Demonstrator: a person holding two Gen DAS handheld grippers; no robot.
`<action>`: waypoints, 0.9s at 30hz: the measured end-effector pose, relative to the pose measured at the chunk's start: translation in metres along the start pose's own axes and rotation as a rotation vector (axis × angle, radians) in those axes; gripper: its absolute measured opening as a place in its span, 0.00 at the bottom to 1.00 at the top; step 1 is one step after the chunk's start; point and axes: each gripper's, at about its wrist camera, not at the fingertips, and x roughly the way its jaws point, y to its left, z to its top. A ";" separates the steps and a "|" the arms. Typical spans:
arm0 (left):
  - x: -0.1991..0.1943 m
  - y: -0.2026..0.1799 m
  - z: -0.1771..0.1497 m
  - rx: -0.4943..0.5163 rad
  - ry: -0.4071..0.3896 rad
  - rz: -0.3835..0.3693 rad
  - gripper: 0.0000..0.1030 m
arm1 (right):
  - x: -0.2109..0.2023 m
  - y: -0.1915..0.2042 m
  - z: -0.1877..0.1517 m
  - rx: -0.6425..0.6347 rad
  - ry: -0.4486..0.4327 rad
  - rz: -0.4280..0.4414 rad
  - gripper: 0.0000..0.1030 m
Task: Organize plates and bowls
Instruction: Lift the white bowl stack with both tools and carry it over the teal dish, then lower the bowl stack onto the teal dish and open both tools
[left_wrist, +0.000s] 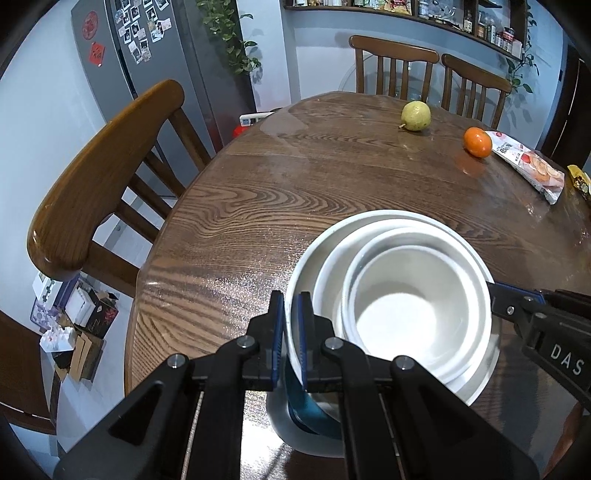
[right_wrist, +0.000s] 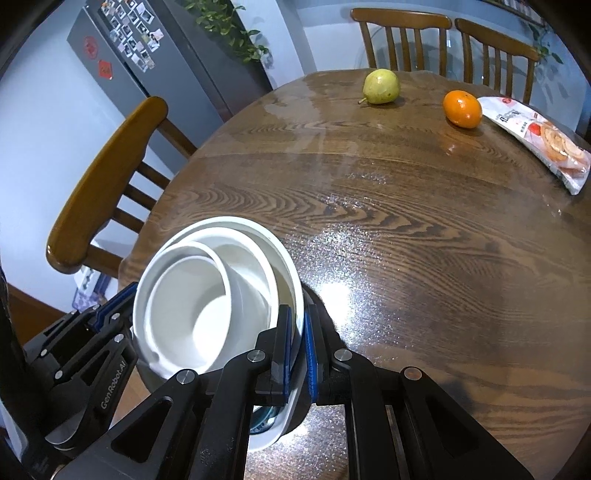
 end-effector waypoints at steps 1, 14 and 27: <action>0.000 0.000 0.000 0.000 -0.001 -0.001 0.03 | 0.000 0.000 0.000 0.002 -0.002 -0.009 0.11; 0.000 0.011 0.001 -0.030 -0.001 0.016 0.35 | -0.004 0.000 -0.003 0.007 -0.015 -0.034 0.11; -0.005 0.020 0.002 -0.051 -0.020 0.031 0.60 | -0.027 -0.004 0.003 0.007 -0.086 -0.032 0.14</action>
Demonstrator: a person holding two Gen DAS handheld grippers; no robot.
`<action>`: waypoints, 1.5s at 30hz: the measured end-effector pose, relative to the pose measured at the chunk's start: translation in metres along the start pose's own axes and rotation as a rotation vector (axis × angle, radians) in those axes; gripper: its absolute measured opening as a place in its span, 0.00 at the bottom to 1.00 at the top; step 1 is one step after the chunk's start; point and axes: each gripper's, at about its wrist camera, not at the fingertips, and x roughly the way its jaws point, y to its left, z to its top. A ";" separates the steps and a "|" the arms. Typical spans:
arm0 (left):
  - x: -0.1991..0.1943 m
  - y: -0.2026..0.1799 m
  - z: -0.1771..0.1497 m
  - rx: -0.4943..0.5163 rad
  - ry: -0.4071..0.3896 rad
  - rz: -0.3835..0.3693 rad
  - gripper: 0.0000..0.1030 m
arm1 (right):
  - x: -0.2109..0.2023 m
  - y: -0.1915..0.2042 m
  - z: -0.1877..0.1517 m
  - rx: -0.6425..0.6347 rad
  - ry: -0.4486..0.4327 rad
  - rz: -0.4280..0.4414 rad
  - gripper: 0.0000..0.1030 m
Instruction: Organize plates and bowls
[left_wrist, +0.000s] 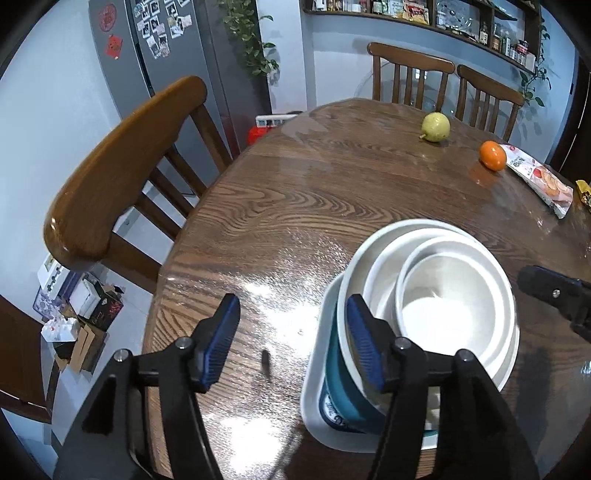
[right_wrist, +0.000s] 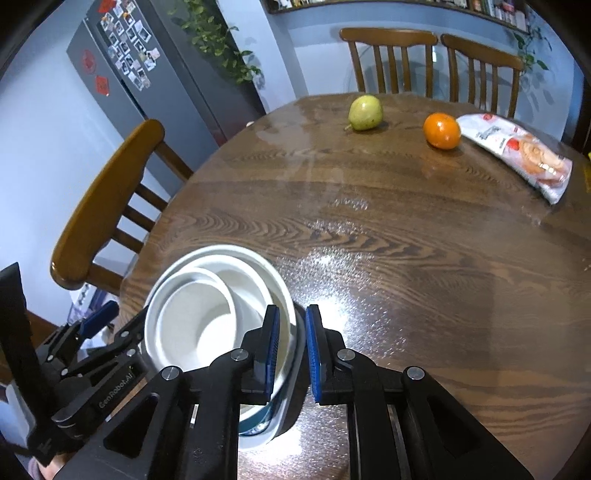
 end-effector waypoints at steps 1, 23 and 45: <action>-0.002 0.001 0.001 -0.003 -0.006 0.000 0.64 | -0.002 0.001 0.000 -0.005 -0.005 -0.001 0.14; -0.061 0.018 -0.030 0.011 -0.037 -0.020 0.99 | -0.055 0.023 -0.059 -0.254 -0.044 0.056 0.82; -0.071 0.005 -0.064 0.066 0.021 -0.070 0.99 | -0.063 0.034 -0.097 -0.308 -0.017 0.031 0.83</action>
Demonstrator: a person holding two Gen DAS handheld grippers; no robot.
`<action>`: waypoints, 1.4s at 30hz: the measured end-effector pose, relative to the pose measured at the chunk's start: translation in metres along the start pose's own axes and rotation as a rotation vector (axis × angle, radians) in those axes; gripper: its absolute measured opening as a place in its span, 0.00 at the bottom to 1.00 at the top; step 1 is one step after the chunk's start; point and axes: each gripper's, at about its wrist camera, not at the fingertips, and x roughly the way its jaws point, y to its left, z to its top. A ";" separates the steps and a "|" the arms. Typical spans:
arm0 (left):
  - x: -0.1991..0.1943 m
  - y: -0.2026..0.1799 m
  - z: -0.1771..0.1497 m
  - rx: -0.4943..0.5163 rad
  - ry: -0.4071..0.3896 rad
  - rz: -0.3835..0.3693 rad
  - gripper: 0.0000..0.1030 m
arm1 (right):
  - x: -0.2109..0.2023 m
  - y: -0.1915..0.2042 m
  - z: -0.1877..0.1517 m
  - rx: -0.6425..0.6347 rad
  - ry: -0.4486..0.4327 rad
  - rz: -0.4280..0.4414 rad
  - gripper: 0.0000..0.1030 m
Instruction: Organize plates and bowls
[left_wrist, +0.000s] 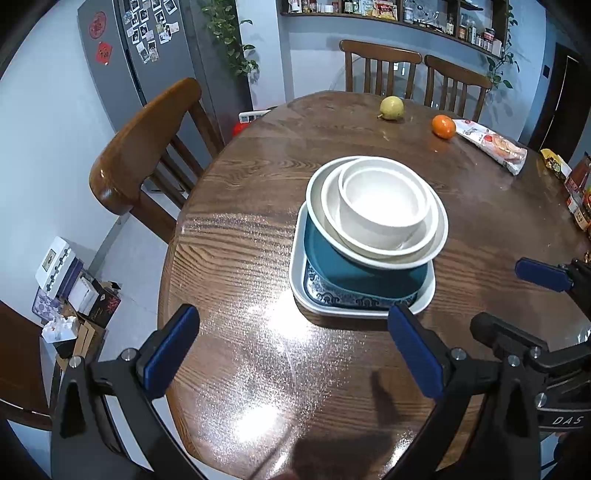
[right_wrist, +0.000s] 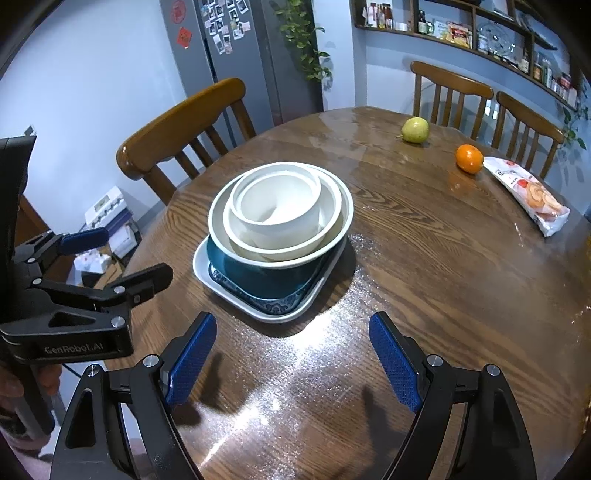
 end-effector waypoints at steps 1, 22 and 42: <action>0.000 0.000 -0.001 0.000 0.003 0.000 0.99 | 0.000 0.001 0.000 0.000 -0.001 -0.002 0.83; 0.003 0.001 -0.007 0.018 0.021 0.006 0.99 | 0.008 0.011 -0.001 -0.026 0.017 0.002 0.83; 0.008 0.003 -0.002 0.032 0.010 0.019 0.99 | 0.012 0.014 0.004 -0.033 0.021 -0.026 0.83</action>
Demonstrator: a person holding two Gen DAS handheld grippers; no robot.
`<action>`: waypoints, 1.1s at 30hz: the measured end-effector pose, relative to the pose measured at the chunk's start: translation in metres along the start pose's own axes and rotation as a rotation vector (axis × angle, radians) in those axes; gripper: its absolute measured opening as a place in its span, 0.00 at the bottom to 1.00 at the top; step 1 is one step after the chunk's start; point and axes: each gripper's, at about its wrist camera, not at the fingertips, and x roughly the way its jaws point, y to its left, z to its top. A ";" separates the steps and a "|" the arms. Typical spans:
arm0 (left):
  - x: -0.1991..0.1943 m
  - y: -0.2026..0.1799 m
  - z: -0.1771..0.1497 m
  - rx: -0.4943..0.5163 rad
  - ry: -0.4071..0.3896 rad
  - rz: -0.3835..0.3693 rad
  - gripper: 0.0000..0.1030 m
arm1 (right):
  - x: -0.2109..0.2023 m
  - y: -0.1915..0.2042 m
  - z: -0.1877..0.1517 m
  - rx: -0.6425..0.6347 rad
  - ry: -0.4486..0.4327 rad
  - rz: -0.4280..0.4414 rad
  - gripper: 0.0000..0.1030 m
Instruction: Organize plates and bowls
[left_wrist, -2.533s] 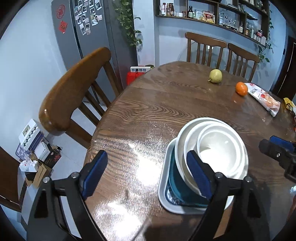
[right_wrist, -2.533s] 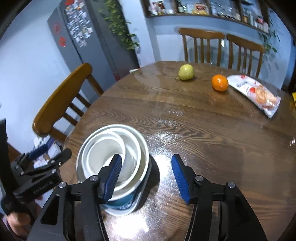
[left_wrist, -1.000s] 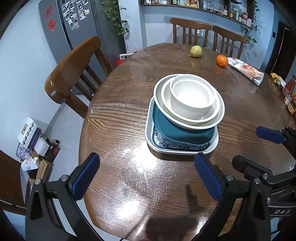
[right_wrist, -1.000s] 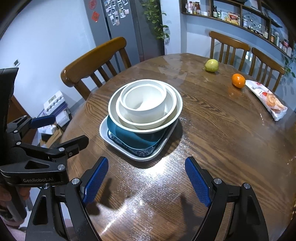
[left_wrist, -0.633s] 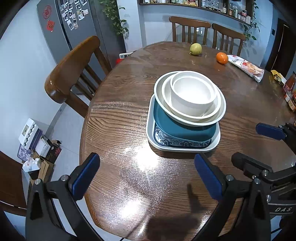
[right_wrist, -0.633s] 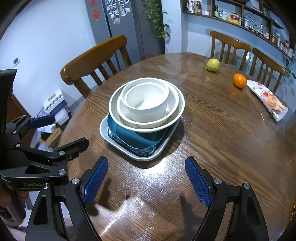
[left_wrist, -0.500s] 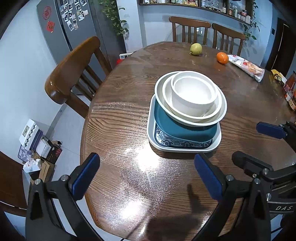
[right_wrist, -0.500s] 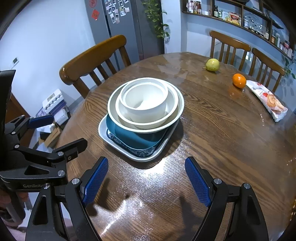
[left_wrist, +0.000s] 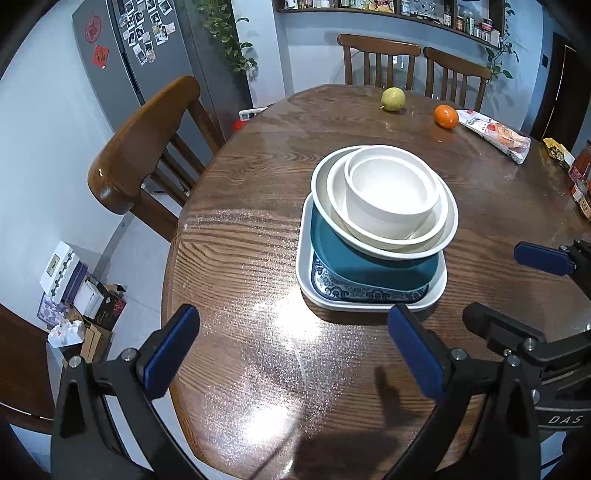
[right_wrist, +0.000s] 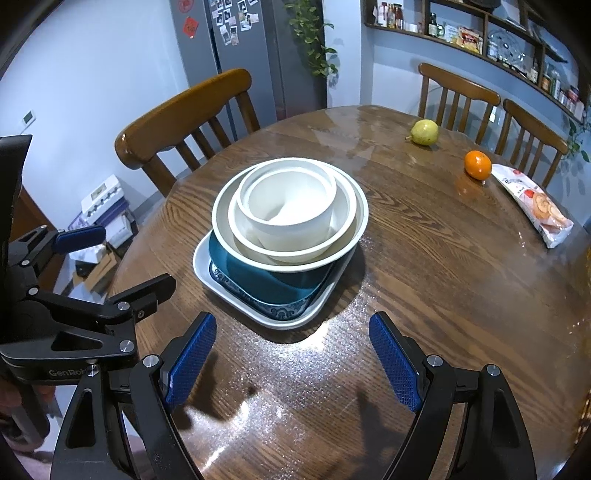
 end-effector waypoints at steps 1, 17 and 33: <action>0.000 0.000 0.000 0.001 -0.001 0.001 0.99 | 0.000 0.000 0.000 0.000 0.001 -0.002 0.83; 0.004 0.002 0.003 0.005 0.002 0.003 0.99 | 0.004 -0.001 0.004 -0.003 0.006 -0.001 0.83; 0.005 0.006 0.002 0.001 0.005 0.005 0.99 | 0.009 0.000 0.005 -0.012 0.013 0.005 0.83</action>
